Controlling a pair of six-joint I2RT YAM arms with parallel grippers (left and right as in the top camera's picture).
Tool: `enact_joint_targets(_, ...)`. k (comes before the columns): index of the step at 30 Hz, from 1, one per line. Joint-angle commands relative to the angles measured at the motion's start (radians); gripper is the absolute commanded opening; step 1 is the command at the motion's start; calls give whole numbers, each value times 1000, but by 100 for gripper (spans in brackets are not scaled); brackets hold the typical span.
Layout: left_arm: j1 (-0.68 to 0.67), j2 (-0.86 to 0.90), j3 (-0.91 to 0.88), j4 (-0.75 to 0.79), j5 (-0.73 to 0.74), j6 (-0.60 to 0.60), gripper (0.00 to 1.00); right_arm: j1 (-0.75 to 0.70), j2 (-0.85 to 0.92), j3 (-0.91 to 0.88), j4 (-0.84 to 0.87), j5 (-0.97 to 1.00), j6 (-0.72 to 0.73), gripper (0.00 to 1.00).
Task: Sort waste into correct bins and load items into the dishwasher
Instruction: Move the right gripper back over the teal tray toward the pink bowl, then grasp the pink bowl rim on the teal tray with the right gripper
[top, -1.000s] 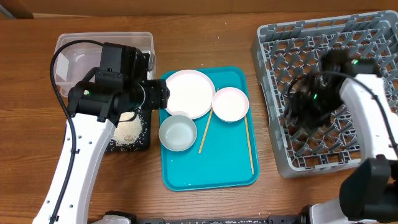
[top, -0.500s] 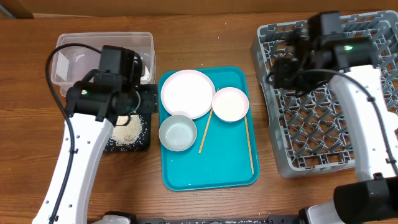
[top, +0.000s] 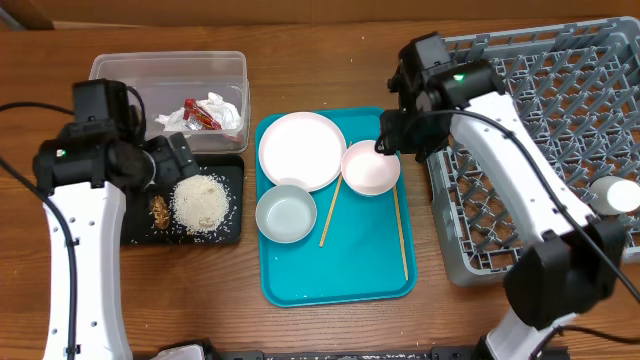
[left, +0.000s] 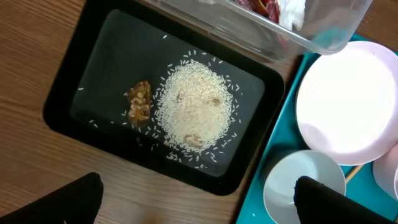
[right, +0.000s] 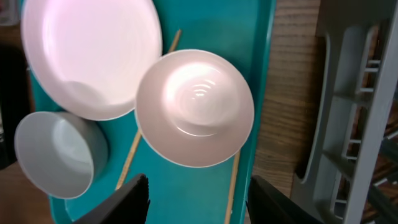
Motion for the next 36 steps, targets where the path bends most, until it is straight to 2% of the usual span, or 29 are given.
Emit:
enact_joint_targets(1, 6, -10, 11, 1, -11, -3, 100, 1, 48, -6, 5, 36, 47, 55)
enact_joint_targets(10, 6, -10, 11, 1, -11, -3, 100, 1, 169, -6, 0, 86, 77, 55)
enact_joint_targets(13, 6, -10, 11, 1, -11, -3, 100, 0, 195, -6, 6, 99, 77, 59)
enact_joint_targets(30, 5, -10, 11, 1, -11, -3, 100, 0, 217, -137, 117, 95, 83, 59)
enact_joint_targets(34, 5, -10, 11, 1, -11, -3, 100, 0, 217, -160, 135, 95, 99, 51)
enact_joint_targets(35, 5, -10, 11, 1, -11, -3, 100, 0, 217, -162, 136, 95, 100, 39)
enact_joint_targets(36, 5, -10, 11, 1, -11, -3, 100, 0, 217, -162, 137, 95, 100, 34)
